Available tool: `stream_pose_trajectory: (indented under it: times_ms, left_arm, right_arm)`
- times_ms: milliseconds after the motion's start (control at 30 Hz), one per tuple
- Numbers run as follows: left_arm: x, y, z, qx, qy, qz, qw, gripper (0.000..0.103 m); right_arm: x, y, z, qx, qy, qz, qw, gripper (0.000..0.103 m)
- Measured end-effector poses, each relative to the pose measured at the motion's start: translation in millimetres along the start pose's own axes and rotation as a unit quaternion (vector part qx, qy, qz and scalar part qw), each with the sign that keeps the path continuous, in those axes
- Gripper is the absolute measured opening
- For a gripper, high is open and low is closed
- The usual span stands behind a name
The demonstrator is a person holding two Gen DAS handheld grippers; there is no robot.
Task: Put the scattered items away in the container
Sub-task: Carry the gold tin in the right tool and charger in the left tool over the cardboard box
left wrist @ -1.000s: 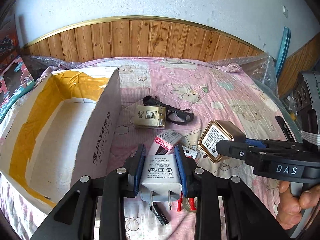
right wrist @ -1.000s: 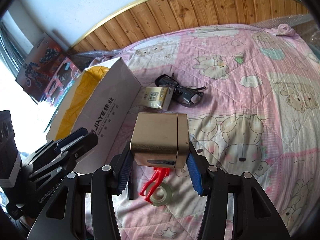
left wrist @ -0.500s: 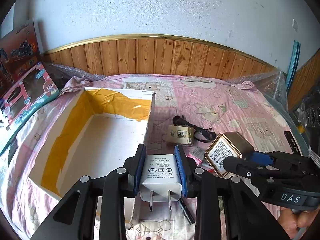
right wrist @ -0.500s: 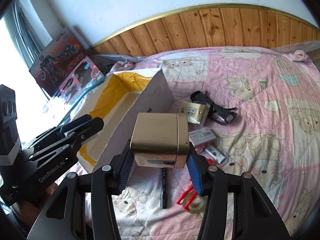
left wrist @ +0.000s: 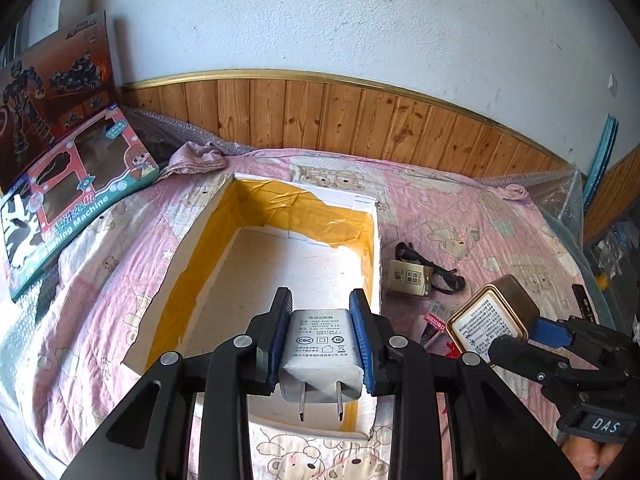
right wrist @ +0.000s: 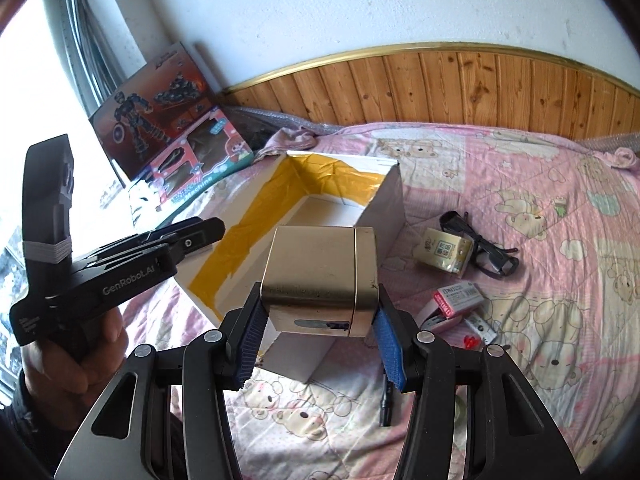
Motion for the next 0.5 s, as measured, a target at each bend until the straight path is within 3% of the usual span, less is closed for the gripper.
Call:
stream_pose_trajectory:
  times_ms: [500]
  left_arm:
    - [13, -22, -47, 0.004, 0.048, -0.007, 0.9988, 0.031]
  right_arm:
    - [32, -44, -42, -0.012, 0.047, -0.029, 0.998, 0.053]
Point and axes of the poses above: each gripper's, at about its wrist camera, not at the fingertips, and y roughly against the way its jaws point, z to its right, x to its top, the point moved 9 cm from there along -y, roughly the way its jaws point, and after that the axes turned 5 degrees about x, right-handed, at the moved point
